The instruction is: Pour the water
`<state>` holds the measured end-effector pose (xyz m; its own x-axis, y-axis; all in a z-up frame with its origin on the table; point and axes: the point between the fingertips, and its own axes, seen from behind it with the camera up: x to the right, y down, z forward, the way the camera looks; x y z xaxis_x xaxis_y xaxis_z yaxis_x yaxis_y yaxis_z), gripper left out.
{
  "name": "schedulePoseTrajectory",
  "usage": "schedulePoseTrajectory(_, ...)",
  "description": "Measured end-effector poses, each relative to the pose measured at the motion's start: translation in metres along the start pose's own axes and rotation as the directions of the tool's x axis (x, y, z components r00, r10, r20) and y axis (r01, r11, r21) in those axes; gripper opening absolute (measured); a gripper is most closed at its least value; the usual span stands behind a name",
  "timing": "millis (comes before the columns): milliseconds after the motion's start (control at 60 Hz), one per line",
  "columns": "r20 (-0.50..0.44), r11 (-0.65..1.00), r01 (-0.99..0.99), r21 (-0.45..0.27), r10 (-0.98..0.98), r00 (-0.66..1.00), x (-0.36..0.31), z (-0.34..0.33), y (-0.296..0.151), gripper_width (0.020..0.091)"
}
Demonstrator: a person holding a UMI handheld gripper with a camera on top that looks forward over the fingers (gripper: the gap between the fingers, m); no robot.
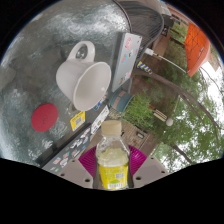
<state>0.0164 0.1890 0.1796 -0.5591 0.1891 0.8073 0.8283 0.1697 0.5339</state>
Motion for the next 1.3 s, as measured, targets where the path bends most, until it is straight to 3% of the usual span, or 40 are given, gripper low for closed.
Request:
schedulePoseTrajectory(17,-0.011,1.0,0.02,-0.024,-0.02,1.0,-0.005,0.002,-0.007,0.0398)
schedulePoseTrajectory(100,0.046,0.992,0.125,0.008,-0.125,0.991,-0.006,0.008,-0.003,0.0399)
schedulePoseTrajectory(300,0.074,0.994,0.107,0.002,-0.107,0.992,-0.004,0.013,-0.007,0.04)
schedulePoseTrajectory(383,0.044,0.999,-0.045,0.013,0.044,0.998,0.013,0.016,-0.007,0.04)
schedulePoseTrajectory(450,-0.003,0.932,-0.361,-0.041,0.361,0.933,0.038,0.024,0.017,0.0402)
schedulePoseTrajectory(500,-0.061,0.751,-0.657,-0.067,0.654,0.754,0.049,0.023,0.036,0.0405)
schedulePoseTrajectory(517,-0.12,0.656,-0.753,-0.062,0.744,0.658,0.049,0.007,0.038,0.0405)
schedulePoseTrajectory(550,-0.138,0.454,-0.891,-0.015,0.882,0.451,0.056,-0.002,0.053,0.0407)
schedulePoseTrajectory(583,-0.068,0.238,-0.971,0.014,0.969,0.237,0.061,0.009,0.054,0.0405)
schedulePoseTrajectory(633,-0.059,-0.103,-0.993,0.063,0.993,-0.107,0.049,-0.003,0.048,0.0406)
schedulePoseTrajectory(700,-0.019,-0.297,-0.952,0.067,0.954,-0.299,0.032,0.008,0.062,0.0407)
schedulePoseTrajectory(733,-0.06,-0.387,-0.91,0.148,0.915,-0.399,0.011,-0.014,0.042,0.0406)
schedulePoseTrajectory(800,-0.017,-0.432,-0.894,0.118,0.899,-0.437,-0.006,0.01,0.047,0.0407)
schedulePoseTrajectory(933,0.124,-0.554,-0.829,0.081,0.83,-0.543,-0.056,0.013,-0.01,0.0405)
schedulePoseTrajectory(1050,0.155,-0.557,-0.829,0.041,0.824,-0.546,-0.097,0.018,-0.039,0.0409)
schedulePoseTrajectory(1067,0.164,-0.555,-0.826,0.098,0.828,-0.536,-0.087,0.014,-0.026,0.0406)
schedulePoseTrajectory(1200,0.184,-0.55,-0.826,0.122,0.831,-0.525,-0.089,0.016,-0.025,0.041)
schedulePoseTrajectory(1300,0.181,-0.548,-0.834,0.067,0.829,-0.53,-0.089,0.014,-0.025,0.0529)
